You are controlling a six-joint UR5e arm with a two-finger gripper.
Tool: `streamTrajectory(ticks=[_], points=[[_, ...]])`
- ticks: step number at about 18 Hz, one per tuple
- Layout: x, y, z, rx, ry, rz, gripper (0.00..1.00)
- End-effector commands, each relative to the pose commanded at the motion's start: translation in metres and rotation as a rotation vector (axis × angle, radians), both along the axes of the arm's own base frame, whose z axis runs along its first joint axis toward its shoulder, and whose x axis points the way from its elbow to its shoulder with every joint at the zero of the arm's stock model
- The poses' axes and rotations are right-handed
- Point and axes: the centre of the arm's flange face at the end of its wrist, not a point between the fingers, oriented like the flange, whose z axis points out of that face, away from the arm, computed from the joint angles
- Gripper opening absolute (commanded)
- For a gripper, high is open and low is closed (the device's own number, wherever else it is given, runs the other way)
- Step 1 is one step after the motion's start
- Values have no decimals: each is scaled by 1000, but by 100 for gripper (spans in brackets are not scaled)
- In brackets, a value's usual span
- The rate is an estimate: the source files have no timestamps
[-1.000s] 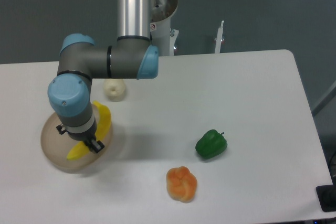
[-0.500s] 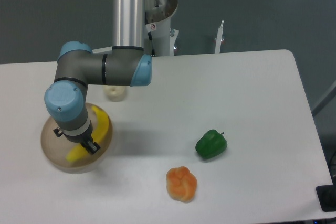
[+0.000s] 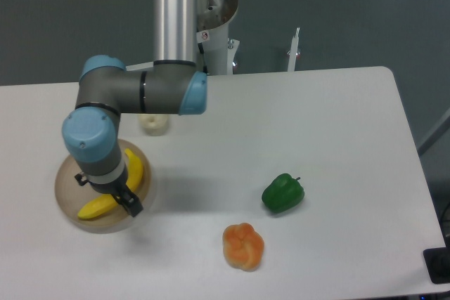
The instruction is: Place bananas on a plate
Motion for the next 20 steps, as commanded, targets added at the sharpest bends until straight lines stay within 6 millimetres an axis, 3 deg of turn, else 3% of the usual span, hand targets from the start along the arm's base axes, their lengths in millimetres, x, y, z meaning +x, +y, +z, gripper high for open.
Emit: streamTrajectory(ticks=[2,6,10,13,16,20], points=[[-55,-5,21,6,67,40,100],[-157,-33,35,3,89,18,100],[-225,-62,36,-13,92,-46,100],[-264,-81,26,-36,87,-83,100],[-286,-89,4,-66,68,-110,100],[-291,-83,-3,-53,50,-127,100]])
